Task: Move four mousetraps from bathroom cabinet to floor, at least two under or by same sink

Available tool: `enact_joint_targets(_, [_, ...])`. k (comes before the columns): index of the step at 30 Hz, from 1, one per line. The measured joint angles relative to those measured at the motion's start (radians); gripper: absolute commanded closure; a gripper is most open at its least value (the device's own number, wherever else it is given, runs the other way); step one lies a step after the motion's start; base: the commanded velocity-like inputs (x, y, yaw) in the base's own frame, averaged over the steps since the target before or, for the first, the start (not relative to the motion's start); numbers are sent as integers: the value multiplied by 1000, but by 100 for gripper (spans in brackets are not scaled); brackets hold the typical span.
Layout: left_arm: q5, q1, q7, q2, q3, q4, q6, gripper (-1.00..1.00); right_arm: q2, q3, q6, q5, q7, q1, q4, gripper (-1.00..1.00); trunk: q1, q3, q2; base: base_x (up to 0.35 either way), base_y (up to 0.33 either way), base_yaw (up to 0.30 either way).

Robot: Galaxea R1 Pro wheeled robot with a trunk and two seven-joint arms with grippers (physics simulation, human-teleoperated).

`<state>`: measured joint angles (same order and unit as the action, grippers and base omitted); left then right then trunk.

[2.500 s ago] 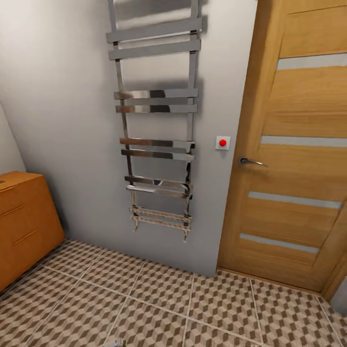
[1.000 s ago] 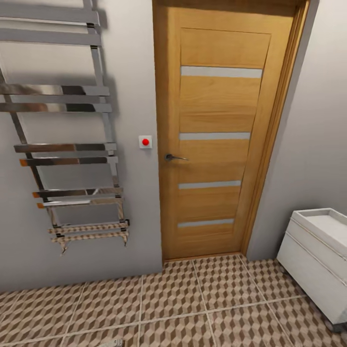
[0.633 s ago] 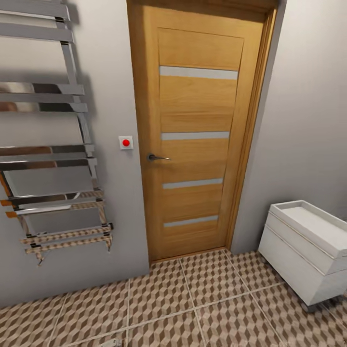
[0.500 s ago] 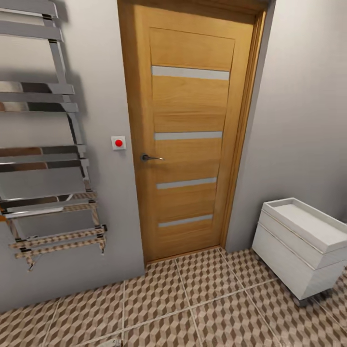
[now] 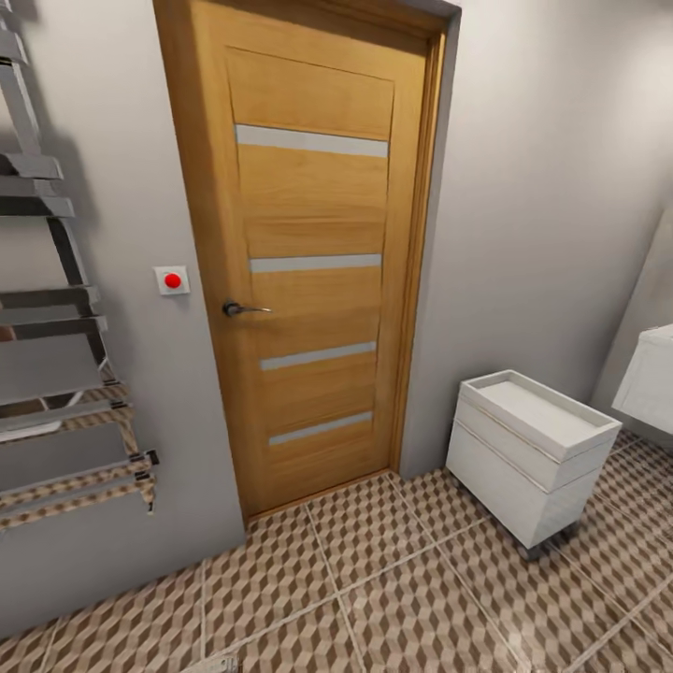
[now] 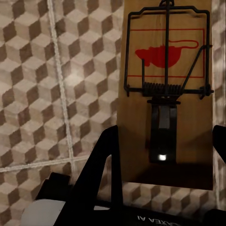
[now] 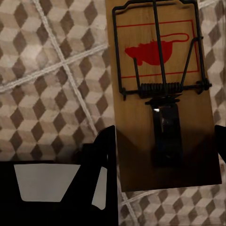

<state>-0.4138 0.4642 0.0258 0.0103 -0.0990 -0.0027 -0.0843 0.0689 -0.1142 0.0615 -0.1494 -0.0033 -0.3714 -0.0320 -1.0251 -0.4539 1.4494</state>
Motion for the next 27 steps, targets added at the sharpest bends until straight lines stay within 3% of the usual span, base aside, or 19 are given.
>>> enact_joint_targets(27, [5, 0, 2, 12, -2, 0, 10, 100, 0, 0, 6, 0, 1, 0, 0, 100, 0, 0, 0, 0, 0, -300])
